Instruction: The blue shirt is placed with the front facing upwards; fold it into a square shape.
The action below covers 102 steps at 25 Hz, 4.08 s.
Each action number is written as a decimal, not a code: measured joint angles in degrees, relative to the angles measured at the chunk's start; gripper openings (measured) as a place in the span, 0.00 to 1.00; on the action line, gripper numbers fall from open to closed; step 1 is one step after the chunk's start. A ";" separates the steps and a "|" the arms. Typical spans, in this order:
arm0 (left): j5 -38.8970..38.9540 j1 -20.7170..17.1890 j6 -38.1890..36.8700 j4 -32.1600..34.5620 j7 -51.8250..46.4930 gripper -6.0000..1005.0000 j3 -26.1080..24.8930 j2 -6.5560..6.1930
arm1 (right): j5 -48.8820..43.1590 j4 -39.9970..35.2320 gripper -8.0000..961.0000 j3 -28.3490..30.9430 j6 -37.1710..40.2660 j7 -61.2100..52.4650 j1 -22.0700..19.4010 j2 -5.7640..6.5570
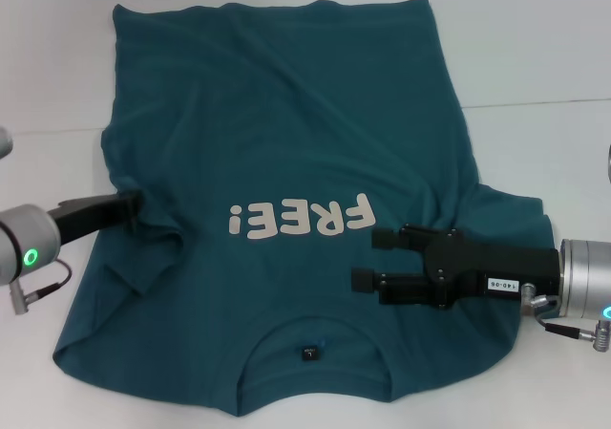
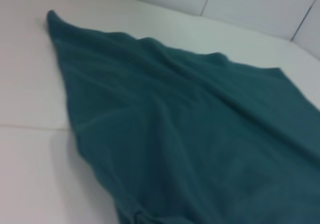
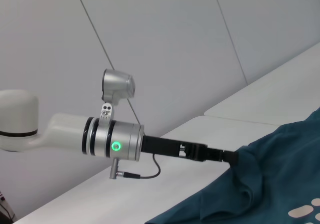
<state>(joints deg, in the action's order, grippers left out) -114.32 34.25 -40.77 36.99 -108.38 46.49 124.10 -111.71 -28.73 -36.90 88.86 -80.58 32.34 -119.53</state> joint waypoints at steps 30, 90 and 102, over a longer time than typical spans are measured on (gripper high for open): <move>8.18 4.19 0.34 -5.41 0.07 0.33 -1.06 -0.05 | -0.35 0.03 0.98 -0.09 0.45 -0.37 0.00 0.00; -0.12 -4.70 -9.69 3.25 1.82 0.80 0.42 -0.16 | -0.44 0.12 0.98 -0.37 0.45 -2.79 -0.08 0.00; -2.39 -6.09 -11.51 5.37 2.16 0.79 0.47 -0.19 | -0.20 0.05 0.98 -0.37 0.29 -2.83 0.07 0.00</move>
<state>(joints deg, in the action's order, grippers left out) -116.72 28.16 -52.28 42.36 -106.22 46.96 123.91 -111.90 -28.68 -37.27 89.15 -83.41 32.41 -119.53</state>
